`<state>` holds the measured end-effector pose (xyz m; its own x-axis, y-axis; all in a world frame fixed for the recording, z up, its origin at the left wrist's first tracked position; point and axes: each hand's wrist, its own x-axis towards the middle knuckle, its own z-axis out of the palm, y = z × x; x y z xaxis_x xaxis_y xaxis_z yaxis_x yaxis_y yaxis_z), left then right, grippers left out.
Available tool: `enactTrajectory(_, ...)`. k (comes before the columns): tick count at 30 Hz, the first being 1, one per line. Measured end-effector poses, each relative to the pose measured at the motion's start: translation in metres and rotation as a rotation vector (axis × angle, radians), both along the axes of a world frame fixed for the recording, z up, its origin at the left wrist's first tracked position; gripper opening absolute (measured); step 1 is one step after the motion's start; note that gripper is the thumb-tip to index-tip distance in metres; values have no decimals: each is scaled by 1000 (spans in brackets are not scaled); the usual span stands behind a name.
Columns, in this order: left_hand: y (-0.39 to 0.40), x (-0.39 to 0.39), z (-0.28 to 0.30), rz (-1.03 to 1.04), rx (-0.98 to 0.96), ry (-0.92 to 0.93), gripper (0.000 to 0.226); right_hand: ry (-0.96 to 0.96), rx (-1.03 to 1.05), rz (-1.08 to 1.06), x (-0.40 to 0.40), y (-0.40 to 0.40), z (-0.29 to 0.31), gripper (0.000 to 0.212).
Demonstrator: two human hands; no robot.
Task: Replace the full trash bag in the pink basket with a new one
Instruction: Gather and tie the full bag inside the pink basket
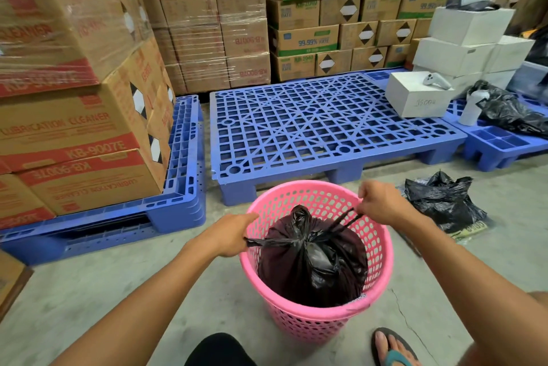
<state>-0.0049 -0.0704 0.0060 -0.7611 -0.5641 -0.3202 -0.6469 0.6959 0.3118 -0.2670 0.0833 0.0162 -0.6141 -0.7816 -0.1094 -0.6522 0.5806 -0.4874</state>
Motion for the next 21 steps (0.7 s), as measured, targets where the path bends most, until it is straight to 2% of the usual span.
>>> enactTrajectory(1, 3, -8, 10, 5, 17, -1, 70, -91, -69, 16, 4, -4, 9, 27)
enactTrajectory(3, 10, -27, 25, 110, 183, 151, 69, -238, -188, 63, 14, -8, 25, 25)
enactTrajectory(6, 26, -57, 33, 272, 446, 436, 66, -327, -266, 125, 39, -14, 34, 24)
enactTrajectory(9, 46, -77, 30, 267, 575, 527, 69, -431, -361, 171, 60, -19, 30, 24)
enactTrajectory(12, 54, -82, 22, 198, 548, 533, 73, -434, -391, 217, 69, -19, 28, 26)
enactTrajectory(17, 41, -75, 20, 252, 335, 514, 68, -488, -421, 214, 58, -18, 23, 19)
enactTrajectory(19, 36, -72, 22, 242, 304, 490, 68, -421, -322, 237, 50, -21, 13, 33)
enactTrajectory(21, 36, -70, 27, 190, 279, 449, 69, -349, -182, 327, 53, -25, -2, 59)
